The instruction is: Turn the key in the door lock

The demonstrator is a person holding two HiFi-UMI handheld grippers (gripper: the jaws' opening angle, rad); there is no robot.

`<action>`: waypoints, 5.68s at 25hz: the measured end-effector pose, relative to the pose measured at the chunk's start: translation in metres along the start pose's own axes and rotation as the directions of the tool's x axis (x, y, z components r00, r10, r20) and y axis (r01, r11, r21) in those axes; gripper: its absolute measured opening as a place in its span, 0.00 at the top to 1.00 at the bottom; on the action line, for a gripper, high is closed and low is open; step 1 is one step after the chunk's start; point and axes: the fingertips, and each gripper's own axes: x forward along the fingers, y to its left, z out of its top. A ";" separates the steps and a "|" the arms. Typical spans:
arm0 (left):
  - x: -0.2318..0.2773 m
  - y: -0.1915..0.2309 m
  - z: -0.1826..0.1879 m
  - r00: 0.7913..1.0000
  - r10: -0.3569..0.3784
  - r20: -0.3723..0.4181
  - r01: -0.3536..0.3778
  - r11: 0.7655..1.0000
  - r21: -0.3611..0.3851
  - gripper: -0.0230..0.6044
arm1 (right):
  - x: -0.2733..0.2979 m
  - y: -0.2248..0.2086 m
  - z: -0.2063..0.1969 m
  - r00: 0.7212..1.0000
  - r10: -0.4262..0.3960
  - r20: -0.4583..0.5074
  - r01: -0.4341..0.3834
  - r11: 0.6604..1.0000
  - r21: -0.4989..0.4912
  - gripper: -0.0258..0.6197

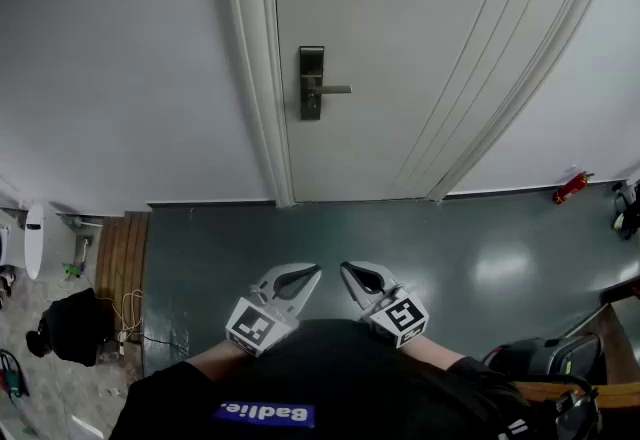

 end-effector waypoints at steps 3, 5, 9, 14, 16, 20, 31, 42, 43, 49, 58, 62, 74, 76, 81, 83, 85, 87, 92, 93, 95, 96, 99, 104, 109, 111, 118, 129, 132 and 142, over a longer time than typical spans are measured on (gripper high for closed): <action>0.000 0.001 -0.007 1.000 0.003 0.003 -0.003 1.000 0.004 0.95 | 0.000 -0.001 -0.002 1.000 0.002 -0.004 -0.002 1.000 0.001 0.97; 0.001 0.001 -0.002 1.000 0.001 0.000 -0.001 1.000 0.001 0.95 | 0.001 -0.001 -0.002 1.000 0.002 -0.005 -0.002 1.000 0.002 0.97; 0.001 0.001 -0.005 1.000 0.003 0.001 -0.003 1.000 0.003 0.95 | 0.001 -0.002 -0.002 1.000 0.001 -0.002 -0.001 1.000 0.006 0.97; 0.004 0.003 -0.005 1.000 0.011 -0.008 -0.011 1.000 0.006 0.95 | 0.001 -0.005 0.002 1.000 -0.004 0.019 0.004 1.000 0.024 0.96; 0.007 0.003 -0.004 1.000 0.016 -0.011 -0.016 1.000 0.006 0.95 | -0.001 -0.009 0.003 1.000 -0.004 0.025 0.003 1.000 0.021 0.97; 0.017 0.001 -0.005 0.999 0.041 -0.015 -0.041 0.999 -0.001 0.95 | -0.006 -0.019 0.003 0.999 0.007 0.034 -0.008 1.000 0.024 0.97; 0.063 -0.012 -0.008 0.989 0.144 -0.041 -0.143 0.989 0.018 0.95 | -0.036 -0.061 -0.013 0.998 0.051 0.025 -0.052 0.998 0.046 0.97; 0.089 0.062 -0.014 0.978 0.205 -0.027 -0.204 0.978 0.037 0.95 | -0.001 -0.107 -0.015 1.000 0.005 -0.007 -0.005 0.999 0.034 0.97; 0.091 0.073 -0.012 0.979 0.201 -0.026 -0.200 0.979 0.041 0.95 | 0.007 -0.112 -0.013 1.000 -0.007 -0.012 0.007 0.999 0.032 0.97; 0.111 0.154 -0.005 0.988 0.151 -0.014 -0.150 0.986 0.072 0.95 | 0.070 -0.146 0.003 0.996 -0.086 -0.036 0.087 0.996 0.022 0.97; 0.141 0.261 -0.008 0.997 0.072 -0.025 -0.069 0.991 0.117 0.95 | 0.156 -0.185 0.033 0.979 -0.200 -0.028 0.201 0.979 0.039 0.96; 0.156 0.283 -0.010 0.996 0.079 -0.034 -0.075 0.990 0.117 0.95 | 0.167 -0.208 0.045 0.972 -0.233 -0.015 0.233 0.972 0.034 0.97; 0.209 0.319 -0.023 0.965 0.242 -0.099 -0.221 0.957 0.191 0.86 | 0.159 -0.261 0.052 0.986 -0.164 -0.011 0.165 0.986 0.023 0.97; 0.219 0.328 -0.025 0.956 0.272 -0.110 -0.243 0.945 0.220 0.86 | 0.158 -0.268 0.051 0.988 -0.154 -0.013 0.154 0.988 0.027 0.97; 0.238 0.340 -0.030 0.937 0.316 -0.149 -0.257 0.912 0.320 0.83 | 0.157 -0.273 0.046 0.992 -0.124 -0.010 0.125 0.992 0.036 0.97; 0.242 0.343 -0.031 0.928 0.331 -0.170 -0.254 0.897 0.361 0.83 | 0.155 -0.273 0.045 0.993 -0.118 -0.011 0.118 0.992 0.037 0.96; 0.247 0.347 -0.036 0.918 0.350 -0.187 -0.257 0.883 0.393 0.83 | 0.153 -0.274 0.045 0.993 -0.116 -0.011 0.117 0.992 0.039 0.97; 0.253 0.353 -0.043 0.904 0.373 -0.210 -0.259 0.866 0.427 0.82 | 0.150 -0.275 0.043 0.993 -0.118 -0.012 0.119 0.992 0.043 0.97; 0.270 0.369 -0.063 0.864 0.424 -0.272 -0.233 0.815 0.530 0.80 | 0.138 -0.275 0.033 0.992 -0.125 -0.035 0.127 0.991 0.048 0.96; 0.272 0.372 -0.066 0.856 0.433 -0.282 -0.228 0.806 0.547 0.79 | 0.136 -0.275 0.032 0.991 -0.127 -0.041 0.129 0.990 0.052 0.96; 0.277 0.379 -0.069 0.844 0.448 -0.296 -0.217 0.788 0.576 0.79 | 0.132 -0.275 0.030 0.990 -0.128 -0.054 0.130 0.990 0.051 0.97; 0.280 0.383 -0.071 0.839 0.454 -0.301 -0.211 0.781 0.588 0.79 | 0.130 -0.275 0.028 0.990 -0.128 -0.060 0.131 0.990 0.046 0.96; 0.288 0.392 -0.081 0.822 0.468 -0.325 -0.194 0.766 0.613 0.79 | 0.126 -0.276 0.024 0.988 -0.139 -0.068 0.143 0.988 0.057 0.96; 0.302 0.408 -0.098 0.788 0.498 -0.363 -0.181 0.750 0.637 0.78 | 0.120 -0.280 0.020 0.985 -0.156 -0.079 0.161 0.985 0.062 0.96; 0.311 0.423 -0.102 0.761 0.529 -0.375 -0.178 0.726 0.664 0.78 | 0.111 -0.282 0.015 0.981 -0.168 -0.093 0.174 0.983 0.062 0.97; 0.314 0.429 -0.105 0.750 0.540 -0.382 -0.175 0.719 0.672 0.78 | 0.109 -0.283 0.012 0.980 -0.172 -0.098 0.180 0.981 0.072 0.96; 0.327 0.442 -0.113 0.726 0.560 -0.399 -0.147 0.693 0.706 0.78 | 0.105 -0.284 0.007 0.978 -0.178 -0.113 0.188 0.979 0.080 0.97; 0.340 0.456 -0.116 0.696 0.616 -0.368 -0.211 0.666 0.715 0.79 | 0.096 -0.290 0.000 0.974 -0.190 -0.127 0.203 0.974 0.099 0.97; 0.340 0.459 -0.115 0.691 0.631 -0.354 -0.264 0.676 0.688 0.81 | 0.095 -0.293 -0.001 0.973 -0.195 -0.125 0.208 0.973 0.102 0.97; 0.335 0.463 -0.110 0.714 0.611 -0.343 -0.479 0.783 0.398 0.86 | 0.089 -0.301 0.002 0.972 -0.204 -0.115 0.217 0.970 0.109 0.97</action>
